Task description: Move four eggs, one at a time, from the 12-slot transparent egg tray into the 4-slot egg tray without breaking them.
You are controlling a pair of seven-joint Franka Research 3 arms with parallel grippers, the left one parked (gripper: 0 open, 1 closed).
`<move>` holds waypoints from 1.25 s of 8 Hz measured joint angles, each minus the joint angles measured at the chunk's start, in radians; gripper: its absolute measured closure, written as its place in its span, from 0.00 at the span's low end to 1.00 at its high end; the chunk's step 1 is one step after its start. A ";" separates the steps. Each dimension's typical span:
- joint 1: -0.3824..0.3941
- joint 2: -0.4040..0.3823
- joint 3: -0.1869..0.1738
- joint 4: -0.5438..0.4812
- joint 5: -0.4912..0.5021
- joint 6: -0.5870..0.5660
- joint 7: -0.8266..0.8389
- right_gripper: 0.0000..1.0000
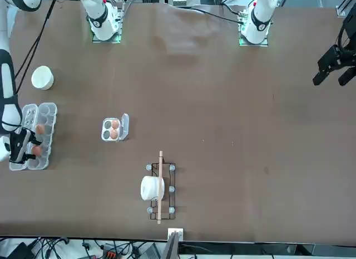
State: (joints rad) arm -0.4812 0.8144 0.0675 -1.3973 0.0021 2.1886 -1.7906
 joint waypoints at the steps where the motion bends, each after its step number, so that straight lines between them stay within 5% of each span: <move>1: 0.000 0.000 0.001 0.003 0.000 -0.001 0.000 0.44; 10: 0.003 -0.094 0.003 0.056 0.045 -0.112 0.033 0.44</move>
State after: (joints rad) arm -0.4778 0.7200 0.0703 -1.3409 0.0470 2.0771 -1.7577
